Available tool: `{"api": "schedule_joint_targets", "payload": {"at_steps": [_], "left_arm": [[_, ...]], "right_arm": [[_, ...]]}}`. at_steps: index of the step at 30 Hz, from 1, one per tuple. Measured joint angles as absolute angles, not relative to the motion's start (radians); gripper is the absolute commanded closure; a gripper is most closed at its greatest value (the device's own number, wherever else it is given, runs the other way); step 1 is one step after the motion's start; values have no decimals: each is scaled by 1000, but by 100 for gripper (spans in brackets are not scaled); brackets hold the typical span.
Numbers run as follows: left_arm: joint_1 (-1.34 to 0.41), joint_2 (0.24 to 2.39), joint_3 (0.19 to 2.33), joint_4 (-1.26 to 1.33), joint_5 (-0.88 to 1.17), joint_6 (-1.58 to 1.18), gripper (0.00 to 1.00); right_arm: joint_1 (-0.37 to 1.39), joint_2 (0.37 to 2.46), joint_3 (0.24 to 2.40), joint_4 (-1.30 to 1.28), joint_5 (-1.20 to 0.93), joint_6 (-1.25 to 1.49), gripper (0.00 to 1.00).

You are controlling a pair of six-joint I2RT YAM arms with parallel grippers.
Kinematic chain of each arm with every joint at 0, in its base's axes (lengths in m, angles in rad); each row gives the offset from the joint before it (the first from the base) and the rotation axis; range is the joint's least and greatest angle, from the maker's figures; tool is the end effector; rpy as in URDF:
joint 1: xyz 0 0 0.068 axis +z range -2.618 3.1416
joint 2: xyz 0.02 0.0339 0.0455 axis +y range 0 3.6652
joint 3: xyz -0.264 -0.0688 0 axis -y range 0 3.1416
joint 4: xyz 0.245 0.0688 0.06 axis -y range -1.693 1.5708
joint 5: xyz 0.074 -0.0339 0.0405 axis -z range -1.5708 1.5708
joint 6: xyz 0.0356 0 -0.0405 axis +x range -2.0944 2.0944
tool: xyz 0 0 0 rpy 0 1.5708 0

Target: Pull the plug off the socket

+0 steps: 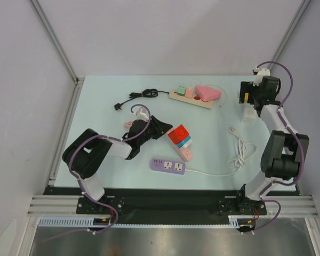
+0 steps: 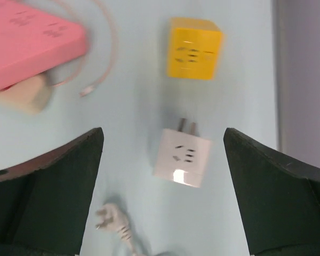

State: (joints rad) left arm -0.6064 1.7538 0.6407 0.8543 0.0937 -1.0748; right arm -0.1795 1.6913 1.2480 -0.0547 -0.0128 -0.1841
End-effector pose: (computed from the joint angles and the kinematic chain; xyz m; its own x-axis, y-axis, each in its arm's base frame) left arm 0.2741 -0.1942 0.1518 -0.6645 -0.6048 -0.4390 0.1205 0.4931 -0.8616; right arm 0.3888 -0.0701 0.2723 -0.4927 -0.0966 -0.8648 0.0786 0.9848 -0.1548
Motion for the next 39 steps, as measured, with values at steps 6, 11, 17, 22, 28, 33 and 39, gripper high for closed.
{"api": "schedule_joint_targets", "payload": {"at_steps": [6,11,17,22,28,33,39], "left_arm": [[-606,1754,641,872,123,-1048,100],[-606,1754,640,888,143,-1030,100],[-606,1754,636,904,162,-1019,100],[-606,1754,634,904,165,-1019,100],[-606,1754,634,901,165,-1028,100],[-606,1754,634,886,169,-1043,100],[-606,1754,634,867,169,-1057,100]], "right_arm": [[-177,1529,1200,-281,-518,-401,0],[-105,1400,1084,-440,-820,-568,0],[68,1321,1029,-593,-971,-741,0],[169,1251,997,-757,-1027,-1030,0],[366,1216,929,-786,-896,-1246,3],[468,1232,918,-719,-780,-1275,9],[539,1233,880,-631,-683,-1272,19]]}}
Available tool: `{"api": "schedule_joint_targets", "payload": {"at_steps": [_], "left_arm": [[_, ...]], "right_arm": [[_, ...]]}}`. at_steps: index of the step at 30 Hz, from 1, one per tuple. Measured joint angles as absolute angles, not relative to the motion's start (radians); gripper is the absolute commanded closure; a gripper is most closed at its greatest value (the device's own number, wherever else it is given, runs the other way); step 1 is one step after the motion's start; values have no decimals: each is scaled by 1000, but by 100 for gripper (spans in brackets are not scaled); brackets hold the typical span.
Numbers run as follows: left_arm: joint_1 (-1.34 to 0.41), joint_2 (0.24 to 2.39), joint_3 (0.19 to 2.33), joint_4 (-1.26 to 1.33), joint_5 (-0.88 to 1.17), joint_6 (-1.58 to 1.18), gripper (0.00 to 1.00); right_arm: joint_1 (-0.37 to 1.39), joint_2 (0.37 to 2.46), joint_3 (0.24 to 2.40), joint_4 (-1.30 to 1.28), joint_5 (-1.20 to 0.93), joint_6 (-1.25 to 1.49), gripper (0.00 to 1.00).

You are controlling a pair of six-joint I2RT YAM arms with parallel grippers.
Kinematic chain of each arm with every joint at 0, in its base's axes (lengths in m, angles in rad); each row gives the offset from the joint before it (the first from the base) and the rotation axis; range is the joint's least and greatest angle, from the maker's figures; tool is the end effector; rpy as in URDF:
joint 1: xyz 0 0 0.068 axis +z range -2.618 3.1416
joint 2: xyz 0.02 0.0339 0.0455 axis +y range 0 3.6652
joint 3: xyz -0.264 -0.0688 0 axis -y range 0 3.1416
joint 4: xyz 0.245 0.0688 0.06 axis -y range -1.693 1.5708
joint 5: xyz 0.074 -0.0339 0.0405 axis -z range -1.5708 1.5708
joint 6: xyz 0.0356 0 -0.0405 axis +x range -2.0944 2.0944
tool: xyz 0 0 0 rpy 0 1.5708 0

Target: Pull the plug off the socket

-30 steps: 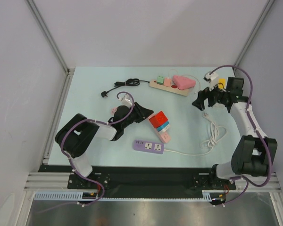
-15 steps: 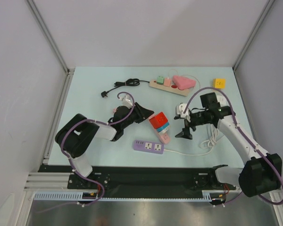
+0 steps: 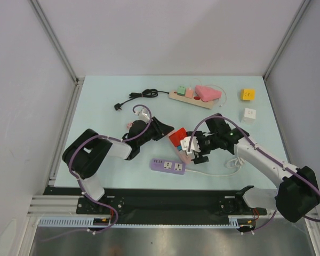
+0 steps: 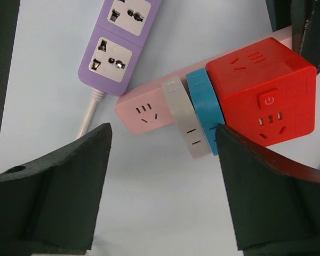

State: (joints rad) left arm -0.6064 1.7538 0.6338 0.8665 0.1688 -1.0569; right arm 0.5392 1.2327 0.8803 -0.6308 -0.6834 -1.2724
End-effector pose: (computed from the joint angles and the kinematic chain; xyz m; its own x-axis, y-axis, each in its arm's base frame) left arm 0.2714 -0.1955 0.1513 -0.7069 -0.5544 -0.4392 0.1624 0.4771 -0.8637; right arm 0.1939 0.1422 0.2497 0.4577 -0.5899 -0.6653 -0.8880 -0.2657 -0.3754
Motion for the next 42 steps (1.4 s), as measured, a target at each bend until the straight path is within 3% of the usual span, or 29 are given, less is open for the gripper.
{"api": "schedule_joint_targets", "payload": {"at_steps": [3,19,42], "left_arm": [[-606,1754,634,864,168,-1058,100],[-606,1754,634,844,169,-1073,100],[-606,1754,634,843,171,-1073,100]], "right_arm": [[564,1233,868,-617,-662,-1273,26],[616,1221,864,-617,-620,-1277,37],[701,1255,922,-651,-607,-1276,32]]}}
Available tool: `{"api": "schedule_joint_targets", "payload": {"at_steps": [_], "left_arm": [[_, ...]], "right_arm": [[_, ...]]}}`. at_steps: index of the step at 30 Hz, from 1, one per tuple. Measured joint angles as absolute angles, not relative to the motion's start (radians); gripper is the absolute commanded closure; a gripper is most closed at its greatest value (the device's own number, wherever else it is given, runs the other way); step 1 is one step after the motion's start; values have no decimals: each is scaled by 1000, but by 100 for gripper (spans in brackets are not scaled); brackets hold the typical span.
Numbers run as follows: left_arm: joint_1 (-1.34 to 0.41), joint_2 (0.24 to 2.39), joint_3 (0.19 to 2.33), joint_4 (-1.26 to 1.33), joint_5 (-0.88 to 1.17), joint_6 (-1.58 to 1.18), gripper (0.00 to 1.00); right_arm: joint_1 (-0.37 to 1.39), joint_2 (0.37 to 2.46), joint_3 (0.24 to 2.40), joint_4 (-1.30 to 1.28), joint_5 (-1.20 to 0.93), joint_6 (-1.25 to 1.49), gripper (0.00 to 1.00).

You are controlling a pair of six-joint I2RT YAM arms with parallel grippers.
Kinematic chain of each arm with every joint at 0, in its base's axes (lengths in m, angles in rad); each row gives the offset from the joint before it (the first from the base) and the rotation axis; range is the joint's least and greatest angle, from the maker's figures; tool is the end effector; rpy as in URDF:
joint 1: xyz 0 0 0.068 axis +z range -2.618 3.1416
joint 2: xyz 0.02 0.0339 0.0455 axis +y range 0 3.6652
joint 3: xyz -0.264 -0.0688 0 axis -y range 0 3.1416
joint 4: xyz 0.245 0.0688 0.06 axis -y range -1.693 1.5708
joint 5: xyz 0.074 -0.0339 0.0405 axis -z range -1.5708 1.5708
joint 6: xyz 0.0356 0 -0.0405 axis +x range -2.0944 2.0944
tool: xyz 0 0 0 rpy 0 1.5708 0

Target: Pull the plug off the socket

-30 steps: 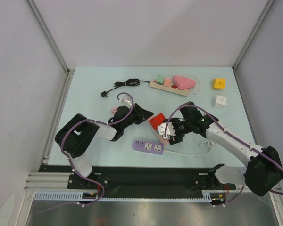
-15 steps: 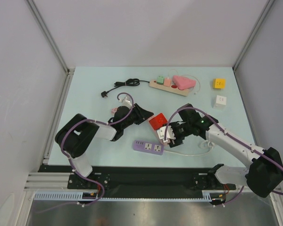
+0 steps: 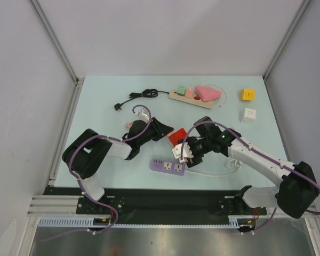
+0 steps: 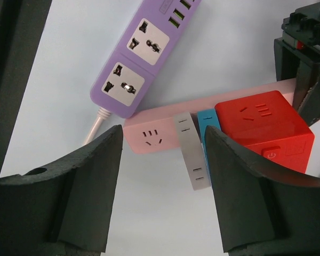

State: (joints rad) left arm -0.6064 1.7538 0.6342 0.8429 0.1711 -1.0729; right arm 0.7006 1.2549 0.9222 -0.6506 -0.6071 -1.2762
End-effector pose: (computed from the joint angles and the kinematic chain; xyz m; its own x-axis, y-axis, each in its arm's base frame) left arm 0.2708 -0.1952 0.1490 -0.7189 -0.5550 -0.4185 0.1353 0.4789 -0.8674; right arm 0.1752 0.1744 0.2552 0.5532 -0.5615 -0.6153 -0.8328 -0.3904 -0.3925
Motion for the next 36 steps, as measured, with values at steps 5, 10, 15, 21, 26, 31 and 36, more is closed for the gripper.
{"api": "schedule_joint_targets", "payload": {"at_steps": [5,10,15,21,26,31,36], "left_arm": [[-606,1754,634,843,172,-1073,100],[-606,1754,635,843,172,-1073,100],[-606,1754,636,842,173,-1073,100],[-606,1754,636,842,173,-1073,100],[-606,1754,636,842,172,-1073,100],[-606,1754,636,842,172,-1073,100],[-606,1754,638,839,179,-1073,100]], "right_arm": [[706,1291,923,-645,-583,-1276,33],[706,1295,923,-644,-575,-1276,35],[706,1290,919,-644,-563,-1276,37],[705,1253,885,-646,-559,-1276,39],[696,1228,864,-646,-561,-1274,39],[677,1207,854,-635,-561,-1251,39],[642,1204,853,-609,-545,-1245,38]]}}
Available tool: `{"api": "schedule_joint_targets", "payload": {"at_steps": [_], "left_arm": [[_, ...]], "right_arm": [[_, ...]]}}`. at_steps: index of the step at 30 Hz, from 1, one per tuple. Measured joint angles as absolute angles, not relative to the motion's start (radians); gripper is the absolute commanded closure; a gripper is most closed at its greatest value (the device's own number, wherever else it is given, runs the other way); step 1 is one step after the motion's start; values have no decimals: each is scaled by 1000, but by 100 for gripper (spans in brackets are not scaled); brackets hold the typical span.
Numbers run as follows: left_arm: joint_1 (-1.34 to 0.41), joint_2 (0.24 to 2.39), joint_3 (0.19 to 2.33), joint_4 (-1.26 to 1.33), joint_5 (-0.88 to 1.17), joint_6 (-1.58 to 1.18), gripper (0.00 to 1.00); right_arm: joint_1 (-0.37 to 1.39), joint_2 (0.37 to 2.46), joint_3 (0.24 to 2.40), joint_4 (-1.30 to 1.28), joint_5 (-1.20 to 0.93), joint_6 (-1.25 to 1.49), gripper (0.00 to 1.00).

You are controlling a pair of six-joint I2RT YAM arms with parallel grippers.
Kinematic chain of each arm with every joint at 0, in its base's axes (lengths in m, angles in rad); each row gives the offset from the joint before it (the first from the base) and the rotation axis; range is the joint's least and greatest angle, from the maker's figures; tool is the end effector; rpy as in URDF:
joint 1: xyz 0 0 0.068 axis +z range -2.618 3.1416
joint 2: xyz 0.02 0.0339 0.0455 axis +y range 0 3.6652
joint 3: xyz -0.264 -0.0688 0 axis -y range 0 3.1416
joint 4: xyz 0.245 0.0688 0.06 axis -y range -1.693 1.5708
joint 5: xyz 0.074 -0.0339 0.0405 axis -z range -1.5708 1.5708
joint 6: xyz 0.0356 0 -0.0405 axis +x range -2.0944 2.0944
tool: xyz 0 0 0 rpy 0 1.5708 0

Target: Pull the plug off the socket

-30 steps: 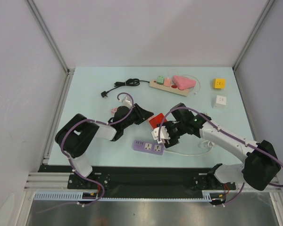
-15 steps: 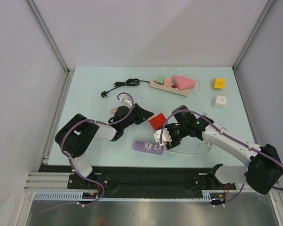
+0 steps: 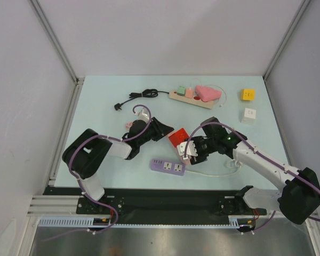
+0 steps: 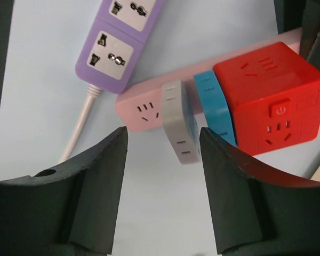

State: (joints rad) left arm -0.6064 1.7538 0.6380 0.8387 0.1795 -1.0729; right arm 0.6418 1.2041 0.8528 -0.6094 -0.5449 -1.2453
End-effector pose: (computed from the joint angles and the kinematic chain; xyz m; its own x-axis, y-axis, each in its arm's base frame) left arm 0.2712 -0.1958 0.1496 -0.7240 -0.5499 -0.4164 0.1377 0.4764 -0.8684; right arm 0.1779 0.1560 0.2464 0.5005 -0.6375 -0.5857 -0.8618 -0.3027 -0.4070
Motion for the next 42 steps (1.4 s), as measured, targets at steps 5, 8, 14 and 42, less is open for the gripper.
{"api": "schedule_joint_targets", "payload": {"at_steps": [5,8,14,42], "left_arm": [[-606,1754,639,835,185,-1073,100],[-606,1754,640,835,187,-1073,100],[-606,1754,640,835,188,-1073,100],[-606,1795,644,849,202,-1133,100]], "right_arm": [[624,1205,853,-602,-538,-1246,39],[624,1211,853,-600,-538,-1246,40],[624,1230,849,-600,-538,-1248,43],[686,1272,748,-388,-397,-1274,80]]}}
